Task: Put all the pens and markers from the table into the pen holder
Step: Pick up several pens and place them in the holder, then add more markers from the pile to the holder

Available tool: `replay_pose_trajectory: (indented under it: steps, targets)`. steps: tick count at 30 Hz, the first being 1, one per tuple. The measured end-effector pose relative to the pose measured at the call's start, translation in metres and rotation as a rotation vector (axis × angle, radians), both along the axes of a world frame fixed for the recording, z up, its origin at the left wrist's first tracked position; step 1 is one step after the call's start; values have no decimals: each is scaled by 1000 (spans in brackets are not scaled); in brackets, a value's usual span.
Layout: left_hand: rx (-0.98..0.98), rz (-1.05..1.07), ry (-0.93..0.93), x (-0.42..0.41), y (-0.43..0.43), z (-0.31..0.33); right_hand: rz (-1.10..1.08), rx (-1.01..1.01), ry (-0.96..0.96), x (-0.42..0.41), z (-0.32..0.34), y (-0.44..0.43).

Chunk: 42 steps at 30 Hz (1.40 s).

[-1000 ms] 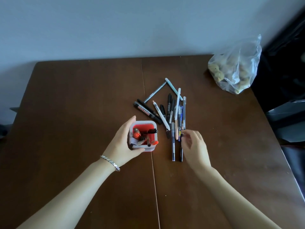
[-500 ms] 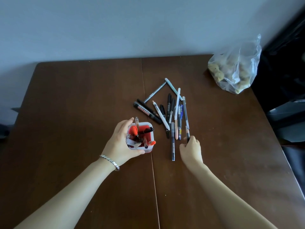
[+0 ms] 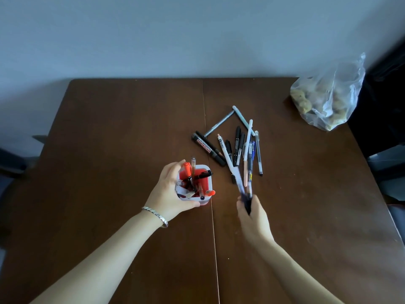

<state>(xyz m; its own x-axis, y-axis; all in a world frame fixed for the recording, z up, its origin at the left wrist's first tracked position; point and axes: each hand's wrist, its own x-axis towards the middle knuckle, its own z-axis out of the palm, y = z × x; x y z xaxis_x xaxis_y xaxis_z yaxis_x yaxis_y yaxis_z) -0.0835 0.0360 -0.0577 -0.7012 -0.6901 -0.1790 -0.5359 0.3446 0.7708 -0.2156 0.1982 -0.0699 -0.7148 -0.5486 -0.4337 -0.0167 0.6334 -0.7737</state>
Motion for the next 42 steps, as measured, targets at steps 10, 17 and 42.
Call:
replay_pose_trajectory:
  steps: [10, 17, 42]
  targets:
    - [17, 1, -15, -1, 0, 6, -72, -692, -66, 5, 76, -83]
    - [75, 19, 17, 0, 1, 3, 141, -532, -61, 19, 46, -81]
    - [23, -30, -19, 1, -4, -2, 278, 362, 342, -86, -12, -139]
